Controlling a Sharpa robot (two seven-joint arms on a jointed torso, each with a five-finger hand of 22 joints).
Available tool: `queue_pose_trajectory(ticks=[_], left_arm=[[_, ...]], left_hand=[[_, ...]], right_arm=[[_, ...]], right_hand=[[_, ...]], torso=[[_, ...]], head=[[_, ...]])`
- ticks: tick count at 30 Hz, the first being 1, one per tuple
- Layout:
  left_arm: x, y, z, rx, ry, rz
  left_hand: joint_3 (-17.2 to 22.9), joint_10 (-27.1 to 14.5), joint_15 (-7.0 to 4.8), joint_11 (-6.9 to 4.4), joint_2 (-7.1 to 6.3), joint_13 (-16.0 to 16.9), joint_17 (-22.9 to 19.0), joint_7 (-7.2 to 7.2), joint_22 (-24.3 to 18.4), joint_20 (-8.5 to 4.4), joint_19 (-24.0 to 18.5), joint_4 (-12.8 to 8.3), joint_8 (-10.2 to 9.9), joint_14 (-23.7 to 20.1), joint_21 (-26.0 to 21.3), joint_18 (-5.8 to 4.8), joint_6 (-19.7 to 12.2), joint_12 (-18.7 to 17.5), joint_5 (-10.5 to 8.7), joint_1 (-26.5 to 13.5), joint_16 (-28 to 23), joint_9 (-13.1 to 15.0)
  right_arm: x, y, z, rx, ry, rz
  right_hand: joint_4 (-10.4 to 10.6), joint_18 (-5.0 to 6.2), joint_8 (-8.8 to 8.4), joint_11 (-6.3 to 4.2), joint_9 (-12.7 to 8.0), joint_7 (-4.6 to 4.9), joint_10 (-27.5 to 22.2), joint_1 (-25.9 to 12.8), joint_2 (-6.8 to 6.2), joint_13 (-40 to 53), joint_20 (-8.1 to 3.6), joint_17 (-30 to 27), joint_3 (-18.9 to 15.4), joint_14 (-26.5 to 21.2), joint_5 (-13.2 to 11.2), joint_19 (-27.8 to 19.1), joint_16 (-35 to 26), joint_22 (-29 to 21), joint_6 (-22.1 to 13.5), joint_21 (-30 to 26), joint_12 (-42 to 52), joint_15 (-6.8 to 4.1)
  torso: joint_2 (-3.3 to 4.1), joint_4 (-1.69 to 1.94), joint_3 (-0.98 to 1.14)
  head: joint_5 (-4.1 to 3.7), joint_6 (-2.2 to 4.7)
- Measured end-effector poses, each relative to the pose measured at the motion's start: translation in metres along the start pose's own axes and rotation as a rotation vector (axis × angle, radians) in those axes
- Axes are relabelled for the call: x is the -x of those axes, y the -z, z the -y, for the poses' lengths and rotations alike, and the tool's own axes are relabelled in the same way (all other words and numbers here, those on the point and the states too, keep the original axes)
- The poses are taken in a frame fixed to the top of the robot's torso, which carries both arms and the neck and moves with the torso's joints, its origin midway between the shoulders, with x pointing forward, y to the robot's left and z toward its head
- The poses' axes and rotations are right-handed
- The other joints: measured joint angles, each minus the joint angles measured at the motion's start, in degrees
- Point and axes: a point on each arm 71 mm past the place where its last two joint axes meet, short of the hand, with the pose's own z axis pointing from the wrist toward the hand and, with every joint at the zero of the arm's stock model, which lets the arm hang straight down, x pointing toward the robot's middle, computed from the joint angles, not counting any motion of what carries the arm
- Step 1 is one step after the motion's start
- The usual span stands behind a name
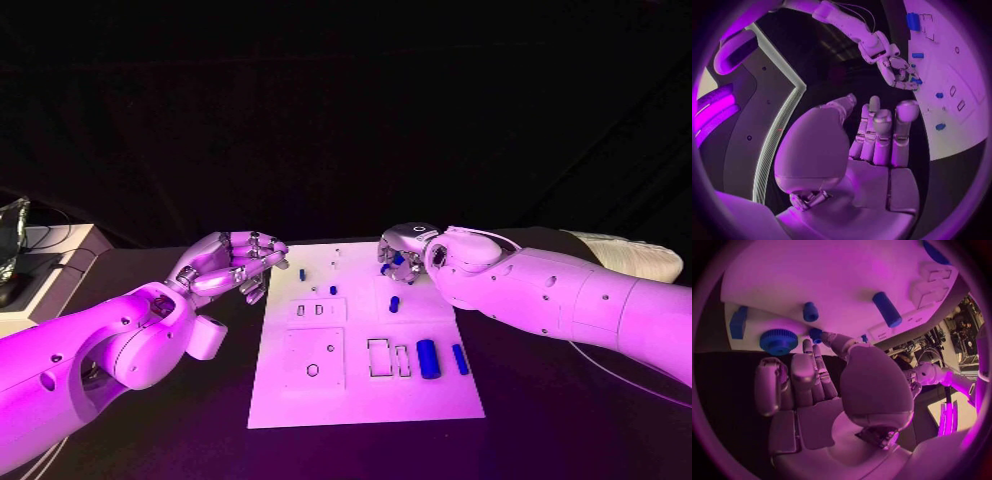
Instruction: Assemble the parts on the task board
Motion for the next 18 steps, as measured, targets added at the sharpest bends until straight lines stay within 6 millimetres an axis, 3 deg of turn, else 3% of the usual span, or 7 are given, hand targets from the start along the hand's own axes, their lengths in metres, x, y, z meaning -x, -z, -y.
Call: queue_pose_trajectory(ticks=[11, 13, 18], left_arm=[[0.0006, -0.0001, -0.0003, 0.003, -0.001, 0.002], [0.0009, -0.0001, -0.0004, 0.003, -0.001, 0.002], [0.0011, -0.0001, -0.0006, 0.005, -0.001, 0.002]], left_hand=[[0.0, 0.0, 0.0, 0.0, 0.0, 0.0, 0.0, 0.0, 0.1, 0.0, 0.0, 0.0, 0.0, 0.0, 0.0, 0.0, 0.0, 0.0, 0.0, 0.0, -0.2, 0.0], [0.0, 0.0, 0.0, 0.0, 0.02, 0.0, 0.1, 0.2, 0.1, 0.0, 0.0, 0.0, 0.0, 0.0, 0.0, 0.0, -0.2, 0.0, 0.0, 0.0, -0.2, 0.0], [0.1, 0.0, 0.0, 0.0, 0.23, 0.0, 0.1, 0.2, 0.1, 0.0, 0.0, 0.1, 0.0, 0.0, 0.2, 0.0, -0.2, 0.0, 0.0, -0.2, -0.2, 0.0]], right_arm=[[0.0001, -0.0003, 0.0017, -0.006, 0.002, -0.005], [-0.0002, -0.0003, 0.0013, -0.005, 0.002, -0.006], [-0.0006, 0.0001, 0.0005, -0.003, 0.001, -0.003]], right_hand=[[0.2, 0.0, 0.06, -0.07, 0.4, -0.08, 0.6, -0.1, 0.56, 0.0, 0.0, -0.1, 0.2, 0.0, 0.0, 0.0, 0.3, 0.2, 0.7, 0.0, 0.0, 0.0], [0.5, 0.01, 0.43, -0.18, 0.6, -0.37, 1.6, 0.6, 1.18, 0.1, 0.0, 0.0, 0.6, 0.0, 0.0, 0.0, 0.9, 0.7, 1.2, 0.4, 0.0, 0.0], [-0.2, 0.0, 1.08, -0.75, 1.3, -0.85, 3.9, 2.0, 2.58, 0.3, -0.33, 0.5, 3.2, 0.0, -3.5, 0.6, 1.9, 1.9, 2.7, 1.2, 0.3, -0.03]], torso=[[0.17, -0.03, 0.03], [0.18, -0.05, 0.03], [0.2, -0.09, 0.07]], head=[[0.12, -0.26], [0.13, -0.27], [0.22, -0.34]])
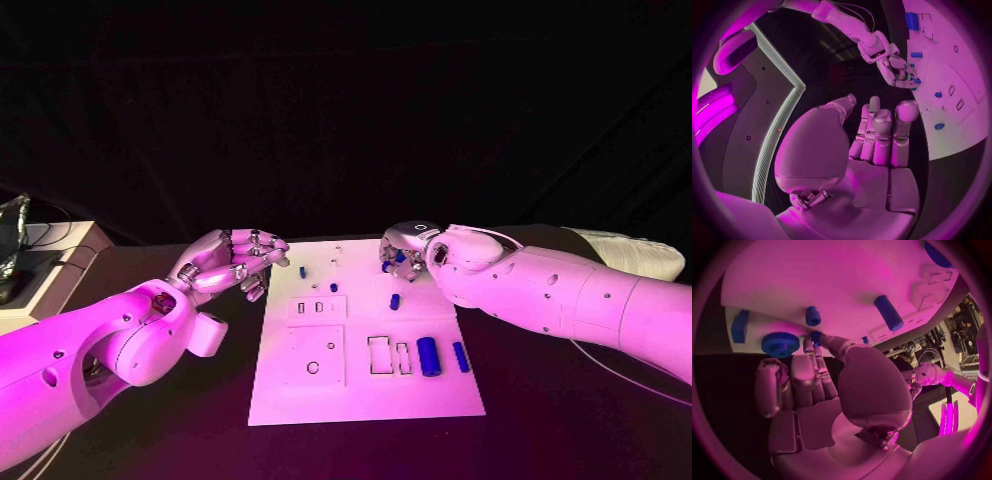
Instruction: Assemble the parts on the task board
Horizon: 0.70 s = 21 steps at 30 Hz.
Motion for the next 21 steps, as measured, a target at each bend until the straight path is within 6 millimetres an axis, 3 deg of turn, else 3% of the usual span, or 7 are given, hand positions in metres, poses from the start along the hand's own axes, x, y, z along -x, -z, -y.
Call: queue_pose_trajectory(ticks=[6, 12, 21], left_arm=[[0.0, 0.0, 0.0, 0.002, 0.0, 0.001], [0.001, 0.0, -0.001, 0.003, 0.0, 0.002], [0.002, -0.001, -0.002, 0.006, 0.0, 0.004]], left_hand=[[0.1, 0.0, 0.0, 0.0, 0.0, 0.0, -0.1, 0.0, 0.0, 0.0, 0.0, 0.1, -0.3, 0.0, 0.0, 0.0, 0.0, 0.0, 0.0, 0.0, 0.0, 0.0], [0.2, 0.0, 0.0, 0.0, 0.0, 0.0, -0.2, 0.0, 0.1, 0.2, -0.2, -0.1, -0.3, 0.0, 0.0, 0.0, 0.0, 0.0, 0.0, 0.0, 0.0, 0.0], [0.2, -0.2, 0.0, 0.21, 0.0, 0.0, -0.2, 0.0, 0.1, 0.2, -0.2, -0.1, -0.3, 0.0, 0.0, 0.0, 0.0, 0.0, 0.0, 0.0, 0.0, 0.0]], right_arm=[[0.002, 0.0, -0.002, 0.008, -0.003, 0.026], [0.003, 0.0, -0.006, 0.019, -0.008, 0.055], [0.008, -0.001, -0.011, 0.02, -0.018, 0.119]], right_hand=[[-1.4, 0.0, 2.51, -1.3, 1.8, -1.2, 5.0, 1.2, 1.19, 1.2, -0.71, 0.2, 1.6, -0.2, -3.6, 0.9, 0.8, 0.2, 3.1, 0.7, 1.3, -1.22], [-1.7, 0.0, 3.71, -1.01, 1.8, -1.56, 5.5, 1.5, 1.42, 1.7, -1.22, 0.1, 1.6, -0.2, -3.9, 1.0, 1.1, 0.2, 3.8, 0.9, 1.5, -1.63], [-1.8, 0.0, 3.74, -1.26, 1.8, -1.93, 5.8, 2.2, 1.88, 2.0, -1.22, 0.2, 1.5, -0.2, -4.1, 1.0, 1.1, 0.2, 4.2, 1.1, 1.5, -1.63]], torso=[[0.05, 0.01, -0.01], [0.13, 0.03, -0.01], [0.17, -0.01, -0.04]], head=[[0.04, 0.09], [0.08, 0.13], [0.14, 0.23]])
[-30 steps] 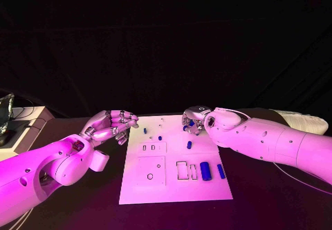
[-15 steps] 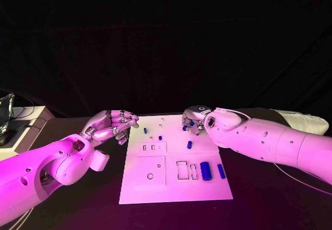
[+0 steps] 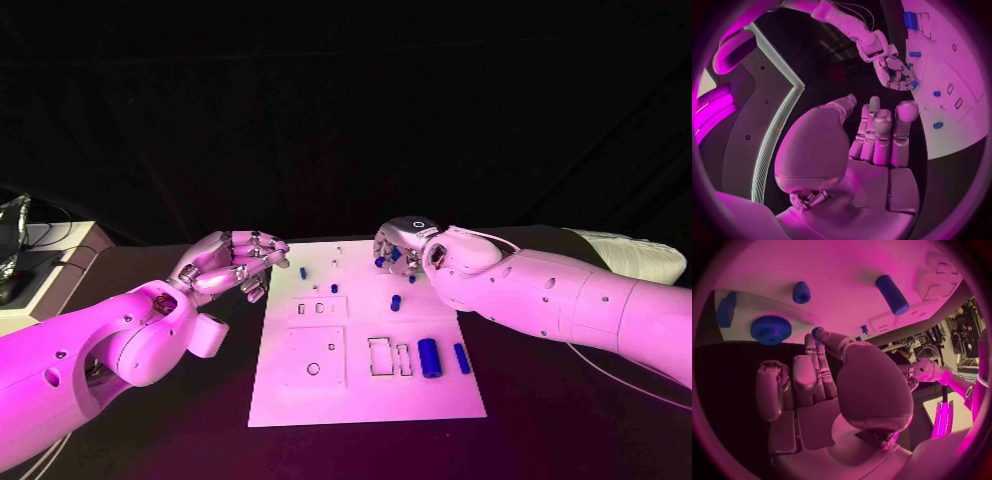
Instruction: Assemble the parts on the task board
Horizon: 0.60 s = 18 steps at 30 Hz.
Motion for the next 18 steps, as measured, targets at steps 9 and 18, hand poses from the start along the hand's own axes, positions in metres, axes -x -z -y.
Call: queue_pose_trajectory(ticks=[9, 18], left_arm=[[0.0, -0.001, -0.001, 0.002, 0.001, -0.001], [-0.001, -0.001, -0.001, 0.001, 0.004, -0.005]], left_hand=[[0.0, -0.2, 0.0, -0.21, 0.0, 0.0, 0.0, 0.0, 0.0, 0.0, 0.0, 0.0, 0.0, 0.0, 0.0, 0.0, 0.0, 0.0, 0.0, 0.0, 0.0, 0.0], [0.2, -0.2, 0.0, -0.21, 0.0, 0.0, 0.0, 0.0, 0.0, 0.0, 0.0, -0.2, 0.0, 0.0, 0.0, 0.0, 0.0, 0.0, 0.0, 0.0, 0.0, 0.0]], right_arm=[[0.004, -0.009, -0.017, -0.006, -0.015, 0.045], [0.009, -0.026, -0.035, -0.026, -0.02, 0.092]], right_hand=[[-0.1, 0.0, 0.01, -0.25, 0.0, 0.03, 0.4, -0.1, 0.48, -0.1, 0.0, -0.4, -0.1, 0.0, -0.2, 0.0, 0.0, 0.0, -0.2, 0.0, 0.0, 0.0], [-0.1, 0.01, 0.18, -0.34, 0.0, 0.16, 0.7, -0.4, 0.82, -0.1, -0.2, -0.5, -0.1, 0.0, -0.2, -0.2, 0.0, 0.0, -0.8, 0.0, -0.4, 0.01]], torso=[[0.06, -0.01, -0.04], [0.2, 0.24, -0.07]], head=[[-0.05, 0.21], [-0.09, 0.55]])
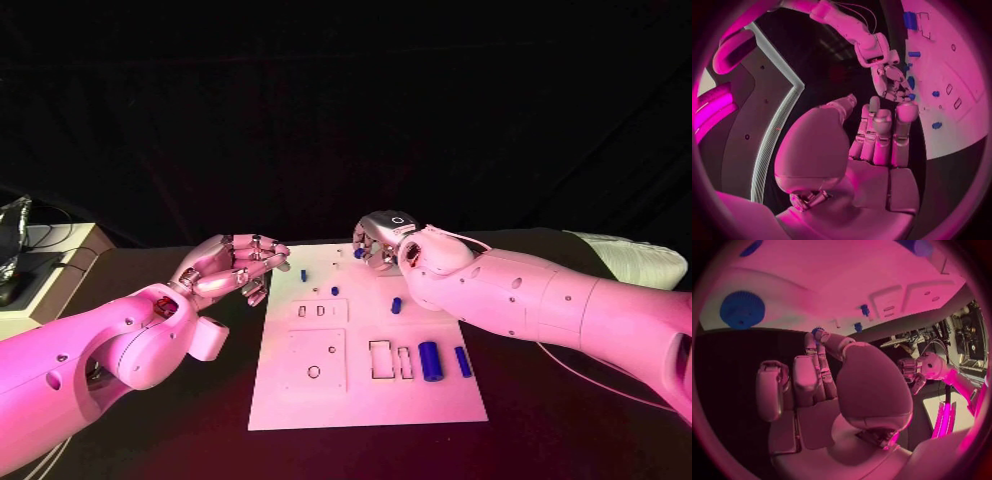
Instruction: Assemble the parts on the task board
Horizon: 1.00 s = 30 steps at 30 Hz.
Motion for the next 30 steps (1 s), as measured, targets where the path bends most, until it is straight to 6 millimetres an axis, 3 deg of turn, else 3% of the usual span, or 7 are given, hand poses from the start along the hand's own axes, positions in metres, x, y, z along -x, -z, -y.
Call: queue_pose_trajectory(ticks=[10, 30], left_arm=[[-0.002, 0.0, 0.001, -0.002, 0.003, -0.005], [-0.004, -0.001, 0.01, -0.023, 0.004, -0.012]], left_hand=[[0.0, 0.0, 0.0, 0.0, 0.0, 0.0, 0.0, 0.0, 0.1, 0.0, 0.0, 0.0, 0.0, 0.0, 0.3, 0.0, 0.0, -0.2, 0.0, 0.0, 0.0, 0.0], [0.0, 0.0, 0.0, 0.0, 0.0, 0.0, -0.1, 0.0, 0.1, 0.0, 0.0, 0.0, 0.0, 0.0, 0.3, 0.0, 0.0, -0.2, 0.0, 0.0, 0.0, 0.0]], right_arm=[[0.002, -0.011, -0.013, -0.007, 0.001, 0.035], [0.002, -0.017, -0.007, -0.041, 0.018, 0.043]], right_hand=[[0.0, 0.0, 0.01, -0.16, 0.0, -0.02, -0.2, -0.3, -0.3, 0.0, 0.0, 0.0, 0.0, 0.0, -0.1, 0.0, 0.0, 0.0, -0.2, 0.0, -0.2, 0.0], [0.0, 0.0, -0.22, -0.15, 0.1, 0.01, -0.2, -0.3, -0.32, -0.1, 0.01, 0.3, 0.0, 0.0, -0.2, 0.0, 0.2, 0.0, -0.4, 0.0, -0.5, 0.0]], torso=[[0.41, 0.71, -0.3], [1.75, 1.88, -0.68]], head=[[-0.25, 0.31], [-0.96, 0.85]])
